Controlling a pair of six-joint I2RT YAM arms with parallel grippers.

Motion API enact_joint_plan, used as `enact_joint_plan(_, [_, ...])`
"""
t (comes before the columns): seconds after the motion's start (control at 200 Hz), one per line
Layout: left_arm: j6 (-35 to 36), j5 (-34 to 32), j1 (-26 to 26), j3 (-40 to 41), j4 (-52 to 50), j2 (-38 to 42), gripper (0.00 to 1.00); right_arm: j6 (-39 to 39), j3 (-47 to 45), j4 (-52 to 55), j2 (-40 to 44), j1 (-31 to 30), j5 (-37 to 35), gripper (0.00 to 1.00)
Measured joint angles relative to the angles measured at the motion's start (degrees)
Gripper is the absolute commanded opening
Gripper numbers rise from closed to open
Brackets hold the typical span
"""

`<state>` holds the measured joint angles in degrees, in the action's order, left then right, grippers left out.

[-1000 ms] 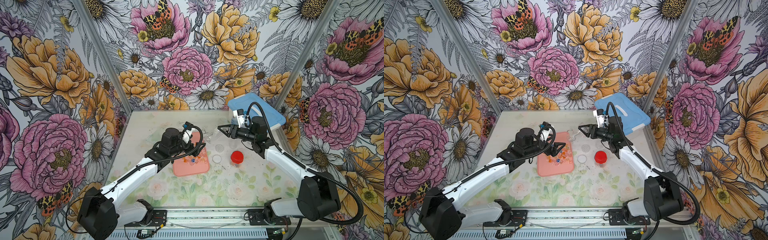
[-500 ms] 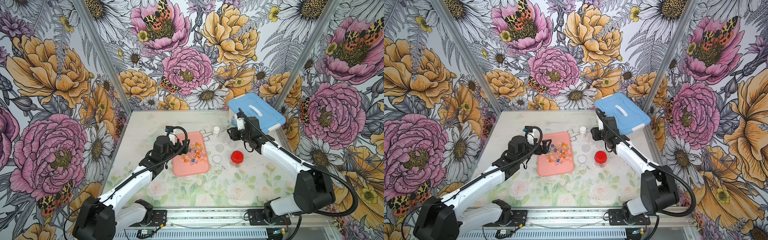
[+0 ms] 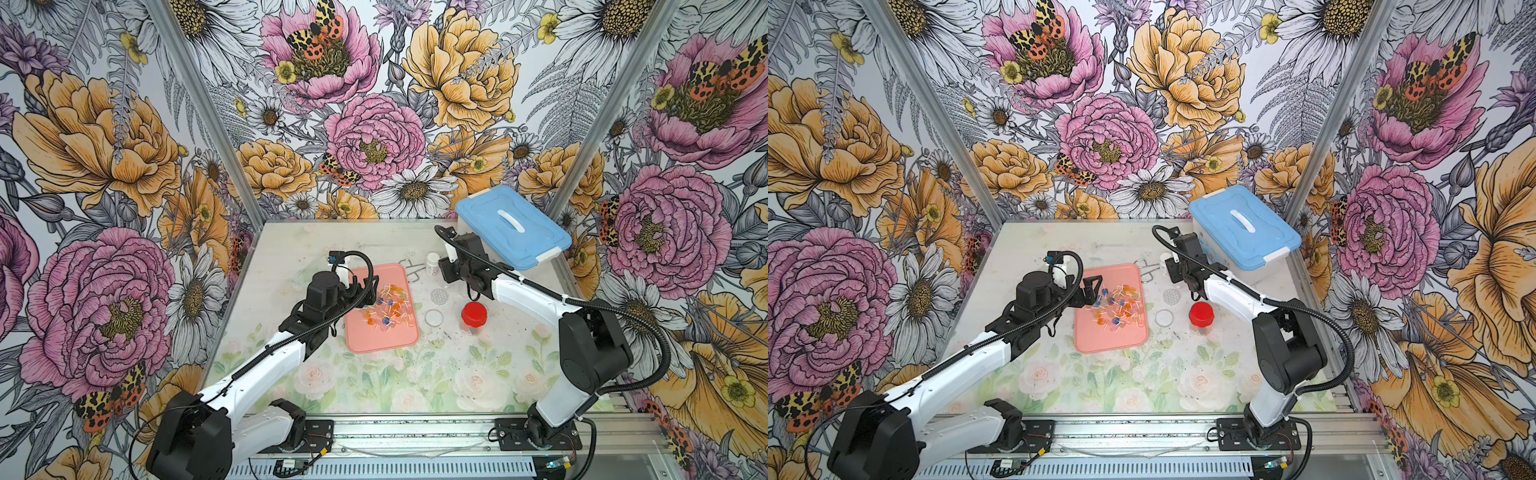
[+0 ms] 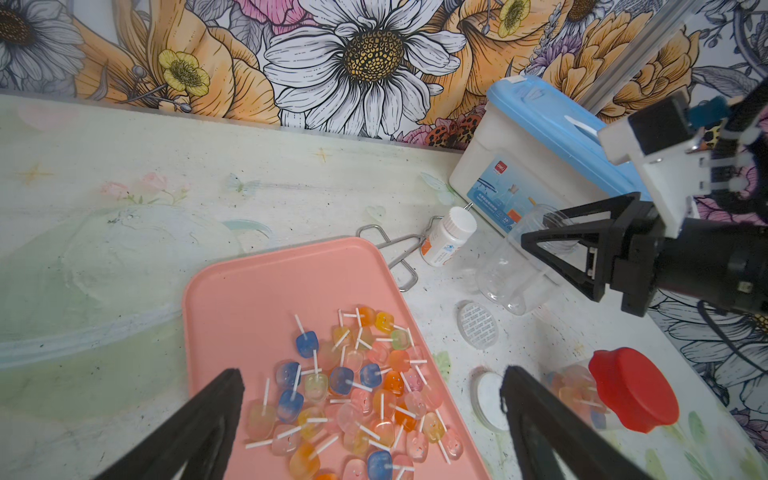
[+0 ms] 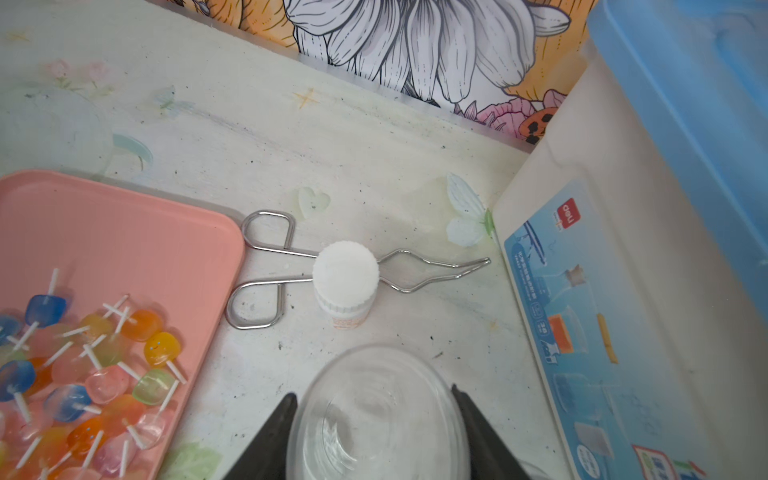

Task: Pour the candies out of the jar
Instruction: Place the jar at the center of the board.

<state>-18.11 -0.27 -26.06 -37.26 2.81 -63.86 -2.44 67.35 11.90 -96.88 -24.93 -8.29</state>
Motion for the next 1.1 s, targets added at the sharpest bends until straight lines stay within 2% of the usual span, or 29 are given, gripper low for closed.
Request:
enact_joint_plan(0.31, [0.00,0.00,0.00,0.44,0.09,0.00,0.99,-0.98,-3.52,-7.89,-1.46,0.00,-1.36,0.41])
enact_joint_plan(0.765, [0.00,-0.17,0.00,0.70,0.04,1.53,0.99,-2.01,-4.24,-12.68,-4.74,0.00,-1.40,0.43])
enact_joint_plan(0.881, [0.00,-0.20,0.00,1.05,0.00,1.53,0.99,-2.45,-4.55,-13.11,-4.96,0.00,-1.38,0.49])
enact_joint_plan(1.101, [0.00,-0.20,0.00,1.18,0.02,1.53,0.99,-3.08,-4.57,-13.00,-4.92,0.00,-1.09,0.66])
